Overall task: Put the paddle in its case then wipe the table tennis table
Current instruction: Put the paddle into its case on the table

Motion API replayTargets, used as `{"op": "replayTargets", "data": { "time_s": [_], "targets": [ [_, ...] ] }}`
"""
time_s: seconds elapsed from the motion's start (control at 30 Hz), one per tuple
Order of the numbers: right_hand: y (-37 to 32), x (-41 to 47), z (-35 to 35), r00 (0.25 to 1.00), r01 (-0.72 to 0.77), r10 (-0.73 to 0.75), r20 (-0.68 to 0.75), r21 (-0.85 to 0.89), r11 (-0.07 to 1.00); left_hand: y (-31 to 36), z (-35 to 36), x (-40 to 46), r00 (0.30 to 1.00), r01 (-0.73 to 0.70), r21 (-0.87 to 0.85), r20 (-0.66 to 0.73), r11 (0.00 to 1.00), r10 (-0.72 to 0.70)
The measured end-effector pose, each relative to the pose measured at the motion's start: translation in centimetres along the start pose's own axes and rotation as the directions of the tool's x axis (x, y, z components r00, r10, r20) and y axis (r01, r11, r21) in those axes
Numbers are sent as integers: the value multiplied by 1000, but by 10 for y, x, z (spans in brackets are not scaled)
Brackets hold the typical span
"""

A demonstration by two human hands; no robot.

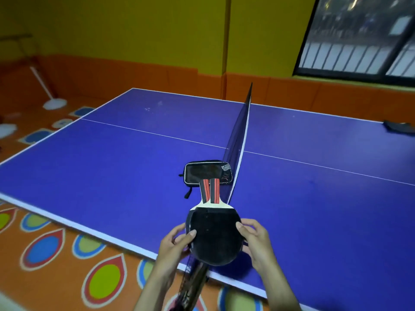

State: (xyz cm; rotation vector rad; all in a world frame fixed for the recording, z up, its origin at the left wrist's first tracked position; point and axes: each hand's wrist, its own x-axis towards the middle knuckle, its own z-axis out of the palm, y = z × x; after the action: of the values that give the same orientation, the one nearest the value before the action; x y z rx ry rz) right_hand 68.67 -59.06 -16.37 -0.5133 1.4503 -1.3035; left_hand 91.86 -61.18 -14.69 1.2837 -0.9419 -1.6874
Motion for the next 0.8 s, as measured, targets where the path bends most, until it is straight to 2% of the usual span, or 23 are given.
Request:
{"op": "replayTargets", "data": {
  "time_s": [0.2,0.33,0.6,0.8],
  "targets": [
    [32,-37,112,997,-7,7,73,-3,1000,10,-126,8,999,23,-68,-30,997,-25],
    [43,-50,160,993,-34,34,111,0,999,18,-174,14,999,54,-73,7,996,-53],
    [58,-11,199,999,28,-24,-30,163,986,48,-198,68,980,119,3,163,993,-117],
    [62,61,227,991,32,-7,-136,180,983,75,-200,146,981,153,108,104,982,-164]
  ]
}}
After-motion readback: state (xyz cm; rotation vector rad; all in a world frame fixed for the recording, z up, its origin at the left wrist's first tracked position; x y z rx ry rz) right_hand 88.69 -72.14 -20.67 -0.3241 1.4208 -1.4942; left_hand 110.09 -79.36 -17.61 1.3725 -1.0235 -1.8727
